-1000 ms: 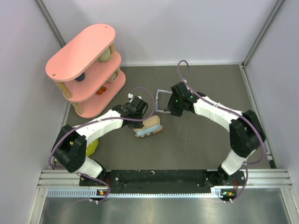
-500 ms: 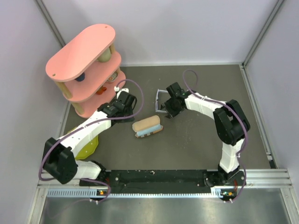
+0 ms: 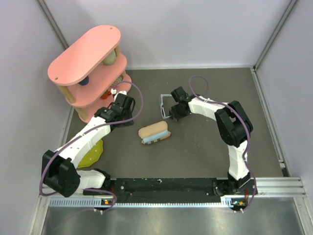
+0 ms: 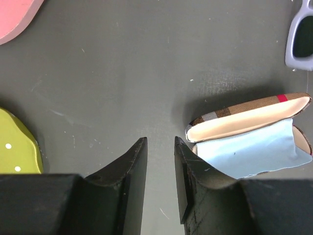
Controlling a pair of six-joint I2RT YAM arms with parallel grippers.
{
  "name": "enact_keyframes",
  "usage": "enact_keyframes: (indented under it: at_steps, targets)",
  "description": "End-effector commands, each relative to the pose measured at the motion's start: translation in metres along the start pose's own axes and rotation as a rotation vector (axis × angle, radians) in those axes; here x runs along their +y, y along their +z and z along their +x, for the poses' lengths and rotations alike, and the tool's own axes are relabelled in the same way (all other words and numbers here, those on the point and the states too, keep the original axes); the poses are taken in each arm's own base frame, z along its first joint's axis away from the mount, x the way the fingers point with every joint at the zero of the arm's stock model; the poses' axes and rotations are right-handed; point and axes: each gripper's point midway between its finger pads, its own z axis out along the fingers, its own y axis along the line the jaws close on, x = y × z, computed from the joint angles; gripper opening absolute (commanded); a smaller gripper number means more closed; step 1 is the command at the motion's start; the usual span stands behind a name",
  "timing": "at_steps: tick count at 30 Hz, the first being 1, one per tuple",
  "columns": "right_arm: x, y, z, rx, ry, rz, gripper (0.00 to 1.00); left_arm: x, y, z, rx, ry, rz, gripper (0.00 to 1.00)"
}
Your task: Organize the sunglasses
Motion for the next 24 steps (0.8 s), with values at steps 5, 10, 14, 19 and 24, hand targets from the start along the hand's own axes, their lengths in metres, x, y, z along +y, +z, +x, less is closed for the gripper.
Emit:
enact_keyframes:
  at_steps: [5, 10, 14, 19, 24]
  targets:
    - [0.031, -0.024, -0.038, -0.168, -0.099, -0.104, 0.00, -0.006, -0.017, -0.026, -0.060, -0.017, 0.058, 0.36]
    - [0.069, -0.071, -0.074, -0.336, -0.467, -0.214, 0.00, -0.013, -0.035, -0.052, -0.094, -0.018, 0.118, 0.39]
    - [0.100, -0.145, -0.082, -0.452, -0.818, -0.422, 0.00, -0.020, -0.053, -0.081, -0.141, -0.038, 0.194, 0.43]
    - [0.117, -0.232, -0.051, -0.485, -1.118, -0.784, 0.00, -0.055, -0.108, -0.122, -0.254, 0.038, 0.456, 0.60]
    - [0.110, -0.303, -0.019, -0.463, -1.347, -1.036, 0.00, -0.095, -0.185, -0.154, -0.416, 0.157, 0.760, 0.66]
